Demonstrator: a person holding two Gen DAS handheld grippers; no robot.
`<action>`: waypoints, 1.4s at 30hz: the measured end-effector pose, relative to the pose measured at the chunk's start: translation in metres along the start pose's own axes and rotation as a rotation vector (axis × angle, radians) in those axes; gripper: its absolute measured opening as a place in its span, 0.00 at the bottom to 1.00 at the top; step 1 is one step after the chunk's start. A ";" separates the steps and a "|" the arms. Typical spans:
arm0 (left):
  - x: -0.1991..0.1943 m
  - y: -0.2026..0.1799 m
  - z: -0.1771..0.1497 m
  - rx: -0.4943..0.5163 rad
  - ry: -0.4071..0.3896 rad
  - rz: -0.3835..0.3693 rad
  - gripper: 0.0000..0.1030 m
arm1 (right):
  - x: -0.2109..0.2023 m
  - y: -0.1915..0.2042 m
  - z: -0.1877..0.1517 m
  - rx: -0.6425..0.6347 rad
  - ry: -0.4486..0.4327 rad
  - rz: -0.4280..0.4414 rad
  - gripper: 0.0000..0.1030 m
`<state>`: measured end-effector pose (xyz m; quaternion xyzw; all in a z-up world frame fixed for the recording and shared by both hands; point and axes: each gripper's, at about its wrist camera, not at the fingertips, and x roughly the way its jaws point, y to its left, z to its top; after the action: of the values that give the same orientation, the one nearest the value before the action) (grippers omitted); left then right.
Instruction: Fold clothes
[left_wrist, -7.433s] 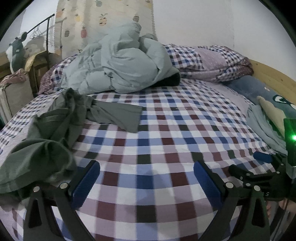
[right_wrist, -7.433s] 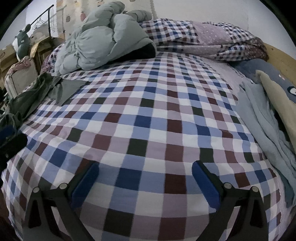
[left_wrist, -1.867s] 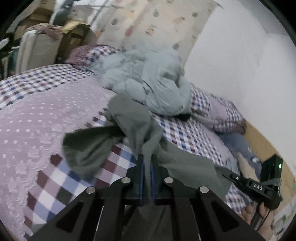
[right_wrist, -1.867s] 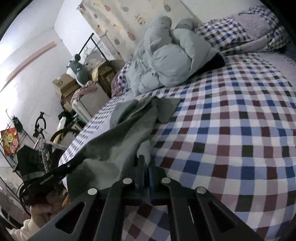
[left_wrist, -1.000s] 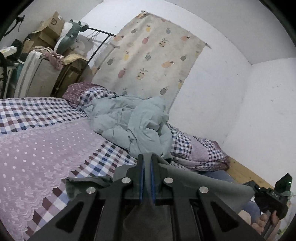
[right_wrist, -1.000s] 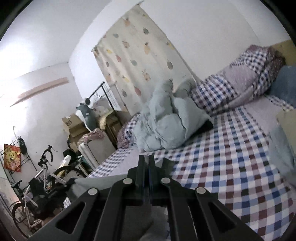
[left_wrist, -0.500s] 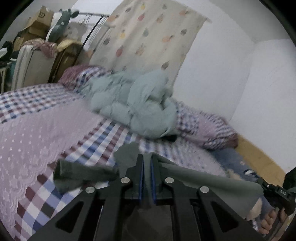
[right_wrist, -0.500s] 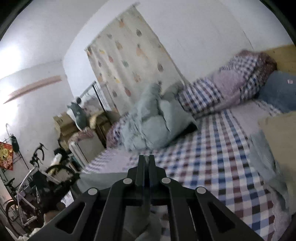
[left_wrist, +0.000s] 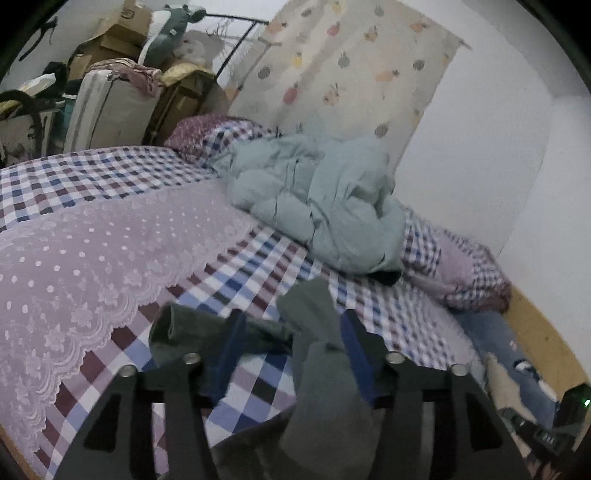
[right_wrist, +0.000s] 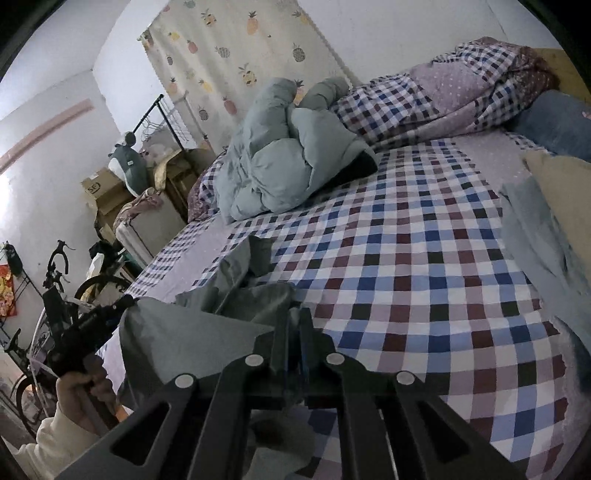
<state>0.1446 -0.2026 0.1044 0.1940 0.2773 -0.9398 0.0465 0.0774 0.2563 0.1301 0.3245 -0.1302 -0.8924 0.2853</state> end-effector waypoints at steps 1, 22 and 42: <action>-0.001 -0.002 0.000 0.004 -0.001 -0.027 0.63 | 0.000 0.004 0.000 -0.015 -0.004 0.009 0.05; 0.014 -0.065 -0.023 0.212 0.168 -0.272 0.74 | 0.022 0.139 -0.074 -0.591 0.217 0.423 0.05; 0.031 -0.164 -0.089 0.661 0.284 -0.288 0.75 | -0.009 0.106 -0.071 -0.518 0.283 0.574 0.70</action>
<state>0.1138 -0.0160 0.1062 0.2858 -0.0126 -0.9392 -0.1898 0.1748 0.1734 0.1250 0.3119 0.0542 -0.7263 0.6101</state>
